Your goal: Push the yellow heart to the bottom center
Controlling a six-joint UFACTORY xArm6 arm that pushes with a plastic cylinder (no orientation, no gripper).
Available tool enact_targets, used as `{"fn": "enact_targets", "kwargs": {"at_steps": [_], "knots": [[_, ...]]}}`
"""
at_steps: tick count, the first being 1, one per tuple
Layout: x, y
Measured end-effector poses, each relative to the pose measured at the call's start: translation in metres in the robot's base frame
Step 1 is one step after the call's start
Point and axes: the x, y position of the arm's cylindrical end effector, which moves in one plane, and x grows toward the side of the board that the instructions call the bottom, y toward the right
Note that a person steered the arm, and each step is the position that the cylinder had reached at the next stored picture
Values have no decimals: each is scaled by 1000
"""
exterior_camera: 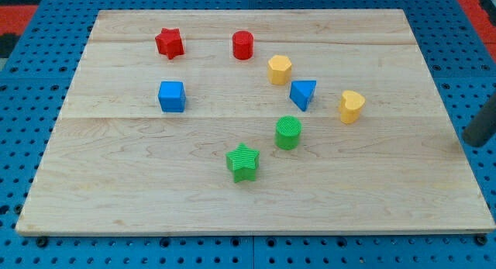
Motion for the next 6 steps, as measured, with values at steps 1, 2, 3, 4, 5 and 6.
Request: {"fn": "enact_targets", "kwargs": {"at_steps": [1,2,3,4,5,6], "knots": [[-51,7],[-100,-21],[-114,-92],[-91,-134],[-64,-155],[-70,-162]]}}
